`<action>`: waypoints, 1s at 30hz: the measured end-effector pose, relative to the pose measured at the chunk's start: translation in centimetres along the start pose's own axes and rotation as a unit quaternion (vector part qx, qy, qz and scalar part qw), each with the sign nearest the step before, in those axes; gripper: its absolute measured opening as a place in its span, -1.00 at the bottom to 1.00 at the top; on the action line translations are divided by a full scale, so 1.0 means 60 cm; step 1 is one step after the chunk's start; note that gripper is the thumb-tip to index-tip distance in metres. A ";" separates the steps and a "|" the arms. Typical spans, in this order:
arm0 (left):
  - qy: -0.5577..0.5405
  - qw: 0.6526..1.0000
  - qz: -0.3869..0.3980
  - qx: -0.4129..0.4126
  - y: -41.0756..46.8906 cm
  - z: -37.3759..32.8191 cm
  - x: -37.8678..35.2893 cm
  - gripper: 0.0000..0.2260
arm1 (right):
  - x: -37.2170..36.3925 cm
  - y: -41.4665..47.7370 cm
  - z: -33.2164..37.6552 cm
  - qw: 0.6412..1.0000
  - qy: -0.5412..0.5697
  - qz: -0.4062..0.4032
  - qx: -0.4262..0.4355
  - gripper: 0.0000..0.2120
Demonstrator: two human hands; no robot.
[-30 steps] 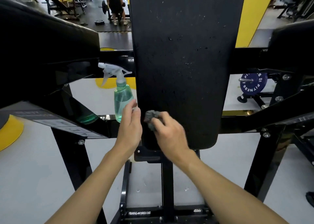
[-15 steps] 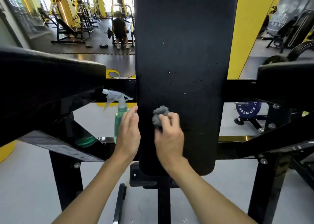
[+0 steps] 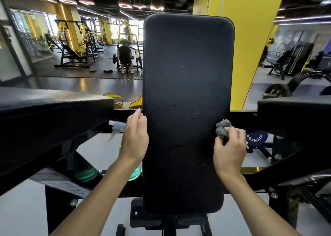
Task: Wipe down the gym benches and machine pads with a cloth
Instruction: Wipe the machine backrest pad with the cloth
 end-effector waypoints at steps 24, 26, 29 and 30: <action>-0.005 0.999 0.015 -0.045 0.057 -0.069 -0.002 -0.57 | -0.061 0.089 0.155 0.995 0.059 -0.072 0.048 -0.79; -0.007 0.999 0.000 -0.053 0.067 -0.065 -0.003 -0.56 | -0.094 0.058 0.215 0.987 0.063 -0.023 0.147 -0.81; -0.021 0.998 -0.025 -0.048 0.077 -0.075 -0.004 -0.51 | -0.113 0.040 0.274 0.954 0.041 0.034 0.295 -0.82; -0.024 0.998 -0.028 -0.046 0.081 -0.082 -0.003 -0.53 | -0.109 0.049 0.275 0.943 0.031 0.053 0.328 -0.84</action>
Point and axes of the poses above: each hand's wrist, its own y-axis towards the middle knuckle, its own x-axis out of the back of the hand, z = x × y, the point moved 1 cm from there along y, towards the middle knuckle, and after that the axes turned 3 degrees about -y, right-handed, at the moved point
